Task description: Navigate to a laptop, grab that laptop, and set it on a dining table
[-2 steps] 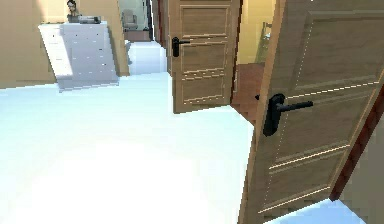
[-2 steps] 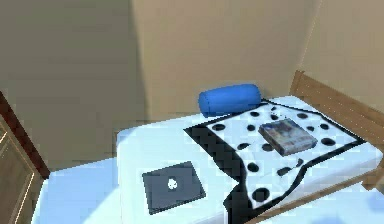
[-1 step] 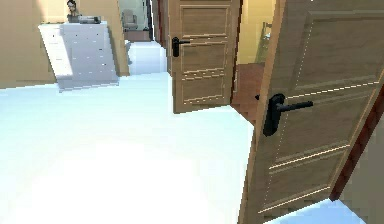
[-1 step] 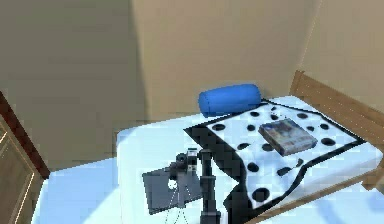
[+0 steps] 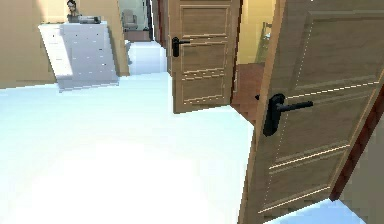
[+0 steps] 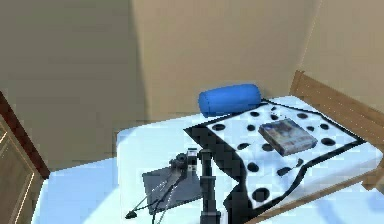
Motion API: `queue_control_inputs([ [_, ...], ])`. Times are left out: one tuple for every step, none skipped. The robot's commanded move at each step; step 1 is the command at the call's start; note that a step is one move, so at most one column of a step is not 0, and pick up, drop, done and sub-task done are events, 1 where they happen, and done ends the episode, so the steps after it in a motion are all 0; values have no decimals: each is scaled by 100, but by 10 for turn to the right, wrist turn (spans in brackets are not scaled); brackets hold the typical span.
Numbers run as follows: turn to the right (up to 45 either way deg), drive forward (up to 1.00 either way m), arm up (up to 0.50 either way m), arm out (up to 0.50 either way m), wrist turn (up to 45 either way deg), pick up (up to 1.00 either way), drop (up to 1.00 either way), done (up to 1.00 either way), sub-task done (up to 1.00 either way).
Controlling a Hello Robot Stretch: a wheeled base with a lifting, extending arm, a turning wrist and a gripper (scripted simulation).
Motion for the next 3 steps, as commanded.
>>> queue_control_inputs([
  [0,0,0,0,450,0,0,0,0],
  [0,0,0,0,180,0,0,0,0],
  [0,0,-30,0,0,0,0,0,0],
])
